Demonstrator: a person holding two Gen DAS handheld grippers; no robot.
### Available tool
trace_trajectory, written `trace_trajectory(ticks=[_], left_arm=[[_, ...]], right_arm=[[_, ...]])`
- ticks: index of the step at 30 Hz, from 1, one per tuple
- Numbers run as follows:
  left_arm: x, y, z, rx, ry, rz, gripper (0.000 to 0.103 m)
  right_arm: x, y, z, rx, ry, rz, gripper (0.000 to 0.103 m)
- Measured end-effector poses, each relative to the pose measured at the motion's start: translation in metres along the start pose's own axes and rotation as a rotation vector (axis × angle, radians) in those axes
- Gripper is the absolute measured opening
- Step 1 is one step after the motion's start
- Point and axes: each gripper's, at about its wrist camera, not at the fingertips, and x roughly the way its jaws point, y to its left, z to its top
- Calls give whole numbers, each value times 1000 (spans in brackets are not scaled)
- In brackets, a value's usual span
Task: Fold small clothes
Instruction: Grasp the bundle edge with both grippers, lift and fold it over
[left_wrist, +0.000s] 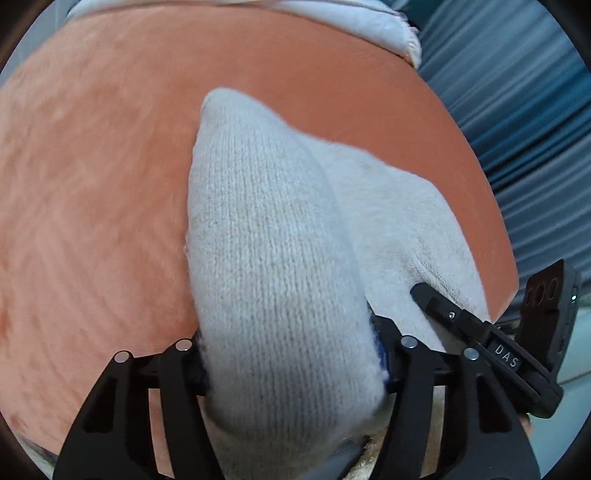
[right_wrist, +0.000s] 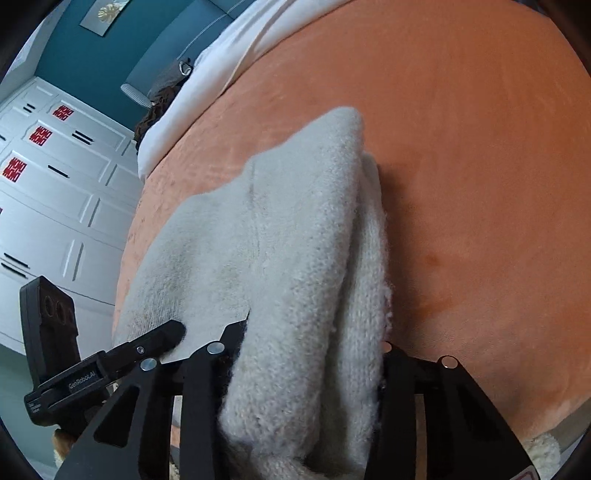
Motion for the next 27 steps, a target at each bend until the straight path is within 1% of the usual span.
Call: trace_trajectory(ticks=[2,5,7,10,11,15,19,21,23,25,27], left_arm=[[-21,-17,3,47,-35,-4,58],[-55,-35,5,92,-90,-36,58],[-82,-45,5,117,-128,-74,58],[-131,-58,-1,169,-201,-138,58],[-142,-64,2,183,-222,-154,58],[-210,-81,-4,261,-363,-222,58],[-280,-81,-7,344,-520,-253,59],[-309,-74,-6,373,-586,-248,60],[-331,-61,-2,388,-641,-230,61],[-344,-45,5,383,-671,-208,62],[-346,-21,13,363,-691,-181,63]], right_arm=[[-22,12,-2,-16,-42,12,35],[-60,27,-8,-24,-113,27,35],[-86,39,-14,-32,-163,38,35],[-138,57,-23,-77,-268,56,35],[-153,66,-25,-95,-304,63,35],[-219,107,-35,-193,-463,91,35],[-268,156,-43,-310,-605,133,35],[-278,184,-43,-366,-648,161,35],[-281,209,-39,-415,-672,201,36],[-274,228,-34,-452,-676,228,36],[-255,244,-25,-460,-647,258,37]])
